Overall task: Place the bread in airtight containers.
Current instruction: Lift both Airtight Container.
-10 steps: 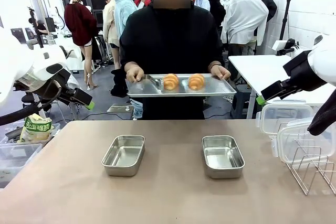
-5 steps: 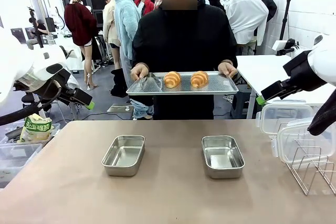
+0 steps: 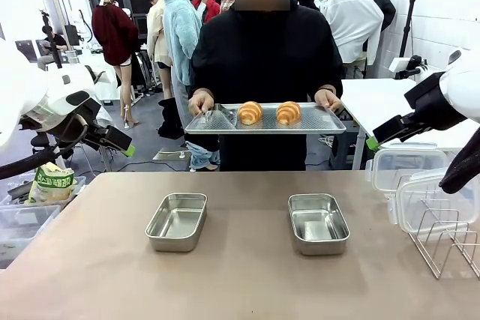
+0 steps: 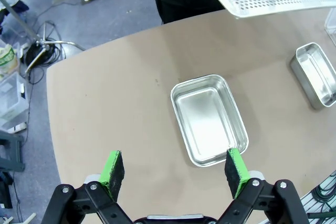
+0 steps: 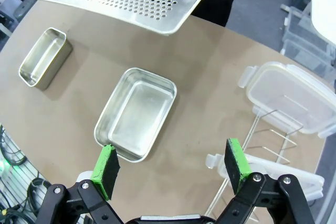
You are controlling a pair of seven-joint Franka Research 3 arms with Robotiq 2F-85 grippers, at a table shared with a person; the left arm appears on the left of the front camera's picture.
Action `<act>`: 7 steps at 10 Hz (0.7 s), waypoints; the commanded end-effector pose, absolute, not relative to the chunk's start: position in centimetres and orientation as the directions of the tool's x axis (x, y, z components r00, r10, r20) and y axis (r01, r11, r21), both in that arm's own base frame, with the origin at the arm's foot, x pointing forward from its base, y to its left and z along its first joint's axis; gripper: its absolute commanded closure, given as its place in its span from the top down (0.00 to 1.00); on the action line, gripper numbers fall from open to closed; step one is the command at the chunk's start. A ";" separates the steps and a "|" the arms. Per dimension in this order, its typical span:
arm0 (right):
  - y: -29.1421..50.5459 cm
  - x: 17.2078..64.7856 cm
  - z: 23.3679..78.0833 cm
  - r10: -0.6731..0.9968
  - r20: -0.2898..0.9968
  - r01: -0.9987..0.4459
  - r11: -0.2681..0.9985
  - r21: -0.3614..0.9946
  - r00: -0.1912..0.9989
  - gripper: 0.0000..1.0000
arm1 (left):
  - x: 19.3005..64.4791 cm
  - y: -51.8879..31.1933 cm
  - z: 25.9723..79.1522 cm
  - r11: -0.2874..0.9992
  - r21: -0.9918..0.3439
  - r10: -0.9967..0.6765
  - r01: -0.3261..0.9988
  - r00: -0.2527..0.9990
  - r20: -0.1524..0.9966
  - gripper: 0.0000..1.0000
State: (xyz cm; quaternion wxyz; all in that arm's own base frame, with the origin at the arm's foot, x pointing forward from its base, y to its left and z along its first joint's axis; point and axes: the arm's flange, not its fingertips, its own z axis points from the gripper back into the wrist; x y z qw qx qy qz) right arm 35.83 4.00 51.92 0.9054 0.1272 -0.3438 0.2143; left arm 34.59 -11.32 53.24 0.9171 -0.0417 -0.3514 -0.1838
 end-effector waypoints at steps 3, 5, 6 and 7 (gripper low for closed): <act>4.0 35.8 51.8 0.300 0.678 -0.485 0.869 0.096 0.671 1.00 | 34.6 -11.1 53.2 0.923 0.051 -0.318 0.381 0.683 0.657 1.00; 4.0 35.8 51.8 0.300 0.678 -0.485 0.869 0.096 0.671 1.00 | 34.6 -11.1 53.2 0.923 0.051 -0.318 0.381 0.683 0.657 1.00; 4.0 35.8 51.9 0.301 0.677 -0.476 0.876 0.083 0.672 1.00 | 34.6 -11.1 53.2 0.923 0.051 -0.318 0.381 0.683 0.657 1.00; 6.4 36.3 51.8 0.292 0.663 -0.468 0.878 0.100 0.689 1.00 | 34.6 -11.3 53.2 0.929 0.053 -0.308 0.366 0.686 0.660 1.00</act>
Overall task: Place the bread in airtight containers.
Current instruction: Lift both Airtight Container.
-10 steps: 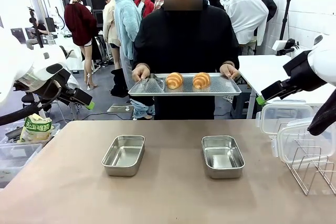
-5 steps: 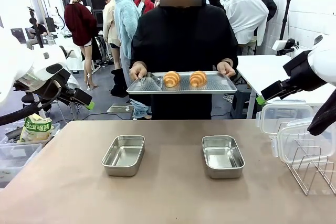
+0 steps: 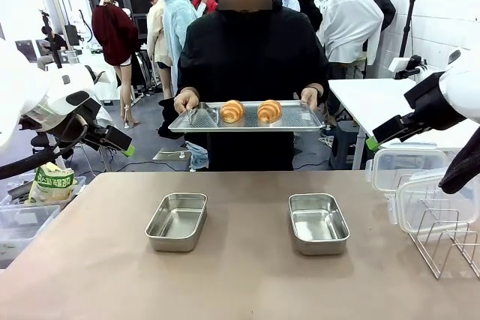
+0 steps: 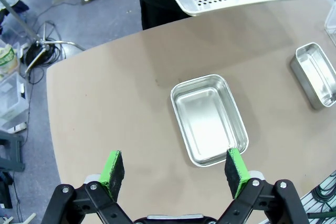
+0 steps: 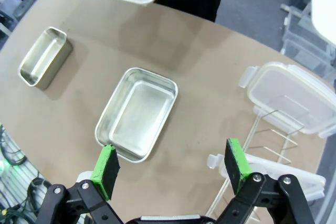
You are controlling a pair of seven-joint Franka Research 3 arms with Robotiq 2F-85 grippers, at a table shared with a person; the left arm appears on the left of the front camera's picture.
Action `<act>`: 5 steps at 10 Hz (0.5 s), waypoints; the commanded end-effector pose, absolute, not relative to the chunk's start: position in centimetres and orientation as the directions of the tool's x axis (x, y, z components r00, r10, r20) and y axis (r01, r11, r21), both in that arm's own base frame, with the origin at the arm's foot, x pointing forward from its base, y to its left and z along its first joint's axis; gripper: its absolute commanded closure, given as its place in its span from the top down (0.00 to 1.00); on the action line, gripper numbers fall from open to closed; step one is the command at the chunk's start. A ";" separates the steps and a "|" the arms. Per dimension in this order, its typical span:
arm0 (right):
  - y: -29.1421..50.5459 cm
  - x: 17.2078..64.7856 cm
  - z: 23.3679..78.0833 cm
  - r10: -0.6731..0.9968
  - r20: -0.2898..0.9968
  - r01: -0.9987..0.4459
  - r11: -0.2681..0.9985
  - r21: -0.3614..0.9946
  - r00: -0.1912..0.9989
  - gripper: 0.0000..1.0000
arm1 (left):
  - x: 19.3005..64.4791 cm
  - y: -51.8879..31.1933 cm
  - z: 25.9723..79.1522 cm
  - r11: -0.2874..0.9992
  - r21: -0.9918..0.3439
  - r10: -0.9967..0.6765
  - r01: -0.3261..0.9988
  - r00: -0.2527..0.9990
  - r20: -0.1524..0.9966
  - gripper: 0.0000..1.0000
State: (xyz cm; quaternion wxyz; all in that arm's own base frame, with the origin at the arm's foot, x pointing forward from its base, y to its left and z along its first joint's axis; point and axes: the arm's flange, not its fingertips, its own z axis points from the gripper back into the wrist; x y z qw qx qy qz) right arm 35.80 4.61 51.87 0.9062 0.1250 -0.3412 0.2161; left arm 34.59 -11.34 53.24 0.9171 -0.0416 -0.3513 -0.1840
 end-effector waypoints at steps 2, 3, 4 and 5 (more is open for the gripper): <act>10.6 37.9 51.0 0.249 0.648 -0.381 0.922 0.069 0.720 1.00 | 38.4 -12.9 50.9 0.956 -0.053 -0.187 0.290 0.736 0.651 1.00; 12.1 38.6 50.2 0.206 0.633 -0.306 0.951 0.051 0.746 1.00 | 40.0 -13.3 50.1 0.969 -0.068 -0.137 0.238 0.742 0.656 1.00; 13.2 39.1 49.2 0.183 0.588 -0.238 0.971 0.016 0.788 1.00 | 41.3 -13.7 49.3 0.976 -0.093 -0.091 0.194 0.764 0.639 1.00; 14.2 39.8 47.8 0.151 0.517 -0.179 0.984 0.005 0.843 1.00 | 42.9 -13.9 48.0 0.981 -0.117 -0.059 0.158 0.805 0.590 1.00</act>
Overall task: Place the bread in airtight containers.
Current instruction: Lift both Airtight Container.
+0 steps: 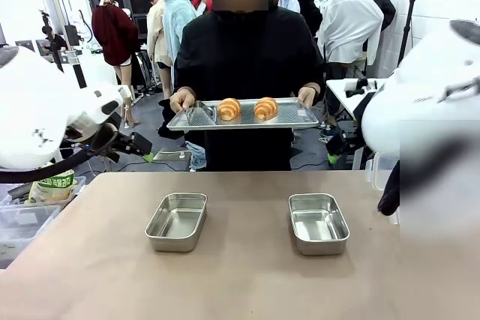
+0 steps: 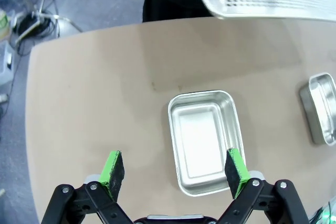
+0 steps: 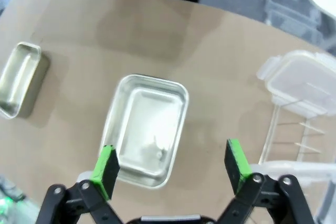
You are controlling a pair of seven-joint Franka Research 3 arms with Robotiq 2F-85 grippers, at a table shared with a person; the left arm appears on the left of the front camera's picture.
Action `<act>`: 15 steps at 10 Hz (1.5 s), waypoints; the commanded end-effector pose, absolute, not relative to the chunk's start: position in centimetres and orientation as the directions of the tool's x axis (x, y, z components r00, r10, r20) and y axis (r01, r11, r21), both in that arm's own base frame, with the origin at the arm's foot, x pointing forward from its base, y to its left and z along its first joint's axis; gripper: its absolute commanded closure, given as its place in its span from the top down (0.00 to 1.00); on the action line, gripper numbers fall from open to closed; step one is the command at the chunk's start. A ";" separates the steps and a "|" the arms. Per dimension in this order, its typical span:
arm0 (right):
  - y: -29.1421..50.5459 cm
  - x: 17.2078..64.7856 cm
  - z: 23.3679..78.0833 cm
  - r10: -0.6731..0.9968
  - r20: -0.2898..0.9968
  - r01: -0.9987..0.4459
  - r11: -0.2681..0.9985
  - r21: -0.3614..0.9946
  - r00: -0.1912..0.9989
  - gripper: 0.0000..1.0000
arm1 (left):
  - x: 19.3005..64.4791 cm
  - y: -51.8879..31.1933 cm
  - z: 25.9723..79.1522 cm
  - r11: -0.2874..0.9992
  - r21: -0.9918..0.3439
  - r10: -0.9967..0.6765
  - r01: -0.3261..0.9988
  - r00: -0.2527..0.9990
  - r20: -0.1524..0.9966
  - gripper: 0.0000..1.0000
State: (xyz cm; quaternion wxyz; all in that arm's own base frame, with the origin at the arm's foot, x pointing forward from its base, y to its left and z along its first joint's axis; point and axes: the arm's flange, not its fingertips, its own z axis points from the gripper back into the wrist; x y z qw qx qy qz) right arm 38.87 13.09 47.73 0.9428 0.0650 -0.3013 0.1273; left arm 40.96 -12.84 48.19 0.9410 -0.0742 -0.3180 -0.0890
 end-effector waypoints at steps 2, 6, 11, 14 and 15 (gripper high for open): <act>15.7 40.5 43.7 0.164 0.338 -0.189 0.981 0.044 0.927 1.00 | 45.3 -13.4 44.9 0.986 -0.133 -0.024 0.103 0.867 0.497 1.00; 16.7 42.2 39.1 0.177 0.173 -0.196 0.976 0.099 0.969 1.00 | 48.7 -11.6 39.0 0.992 -0.122 0.030 0.015 0.933 0.359 1.00; 15.4 46.4 35.0 0.182 0.006 -0.181 0.973 0.143 0.983 1.00 | 50.9 -11.9 35.8 0.993 -0.117 0.020 0.012 0.965 0.263 1.00; 15.4 47.0 33.8 0.164 -0.015 -0.161 0.982 0.095 0.986 1.00 | 51.7 -13.3 35.5 0.997 -0.062 -0.025 0.039 0.976 0.219 1.00; 15.6 47.2 33.7 0.143 0.004 -0.143 0.989 0.043 0.990 1.00 | 51.8 -13.6 35.2 0.998 -0.043 -0.026 0.035 0.979 0.202 1.00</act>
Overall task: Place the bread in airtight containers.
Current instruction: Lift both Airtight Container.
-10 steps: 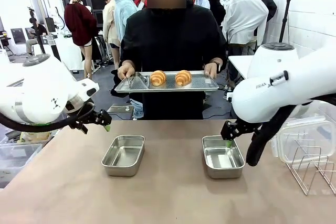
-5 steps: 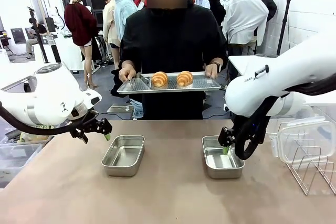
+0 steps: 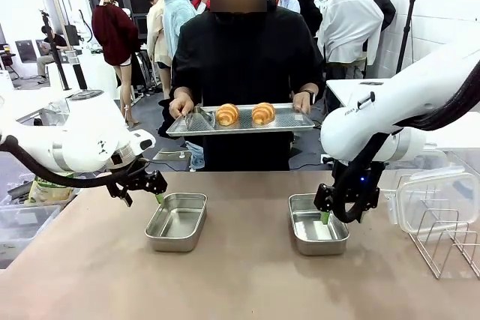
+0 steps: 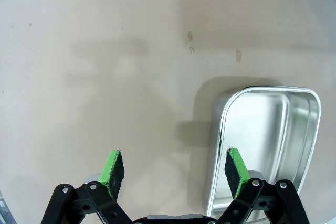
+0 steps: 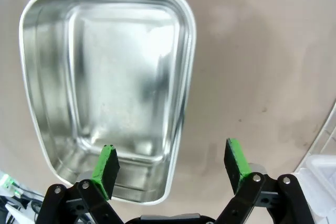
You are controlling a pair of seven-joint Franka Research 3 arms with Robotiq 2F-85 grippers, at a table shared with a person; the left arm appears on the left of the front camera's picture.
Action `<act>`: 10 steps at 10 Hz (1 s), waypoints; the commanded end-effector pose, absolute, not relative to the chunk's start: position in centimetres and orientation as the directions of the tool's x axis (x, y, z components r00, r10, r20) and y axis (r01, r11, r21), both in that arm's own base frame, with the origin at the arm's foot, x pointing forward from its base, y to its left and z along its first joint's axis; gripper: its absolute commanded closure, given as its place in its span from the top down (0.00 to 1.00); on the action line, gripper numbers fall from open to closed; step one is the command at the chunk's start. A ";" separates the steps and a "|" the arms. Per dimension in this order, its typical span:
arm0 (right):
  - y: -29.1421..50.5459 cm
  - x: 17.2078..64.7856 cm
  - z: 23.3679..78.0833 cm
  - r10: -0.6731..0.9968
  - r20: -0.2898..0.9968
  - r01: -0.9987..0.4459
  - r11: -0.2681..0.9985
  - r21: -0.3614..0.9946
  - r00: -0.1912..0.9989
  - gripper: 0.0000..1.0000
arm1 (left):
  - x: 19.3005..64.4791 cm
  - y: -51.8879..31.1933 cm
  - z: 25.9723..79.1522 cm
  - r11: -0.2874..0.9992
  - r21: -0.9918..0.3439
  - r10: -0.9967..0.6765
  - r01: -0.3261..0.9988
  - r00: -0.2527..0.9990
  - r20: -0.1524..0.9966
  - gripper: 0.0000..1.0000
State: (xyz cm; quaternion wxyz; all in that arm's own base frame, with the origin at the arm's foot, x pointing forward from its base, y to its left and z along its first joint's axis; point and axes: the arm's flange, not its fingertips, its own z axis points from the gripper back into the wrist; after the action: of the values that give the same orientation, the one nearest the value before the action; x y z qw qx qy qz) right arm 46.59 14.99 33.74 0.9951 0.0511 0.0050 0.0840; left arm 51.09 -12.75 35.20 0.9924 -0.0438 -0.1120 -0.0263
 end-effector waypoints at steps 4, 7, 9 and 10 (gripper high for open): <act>15.7 47.9 32.3 0.083 0.080 -0.081 0.996 -0.033 0.993 1.00 | 51.8 -13.9 34.4 0.999 -0.049 -0.010 0.019 0.985 0.173 1.00; 15.8 48.7 31.7 0.063 0.091 -0.062 0.998 -0.011 0.994 1.00 | 51.8 -14.4 34.1 0.999 -0.038 -0.023 0.030 0.986 0.167 1.00; 15.7 49.3 31.0 0.062 0.082 -0.061 0.998 -0.012 0.995 1.00 | 51.9 -14.2 33.5 0.999 -0.029 -0.018 0.023 0.987 0.161 1.00; 15.5 49.2 30.8 0.059 0.084 -0.059 0.998 -0.003 0.995 1.00 | 52.0 -14.4 33.1 0.999 -0.019 -0.024 0.027 0.988 0.150 1.00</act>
State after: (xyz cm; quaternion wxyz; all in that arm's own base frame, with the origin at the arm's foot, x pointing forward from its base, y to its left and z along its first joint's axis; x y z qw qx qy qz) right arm 48.58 15.32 31.25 0.9986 0.0033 -0.0343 0.0403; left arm 51.33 -13.67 33.40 0.9960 -0.0281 -0.0808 -0.0251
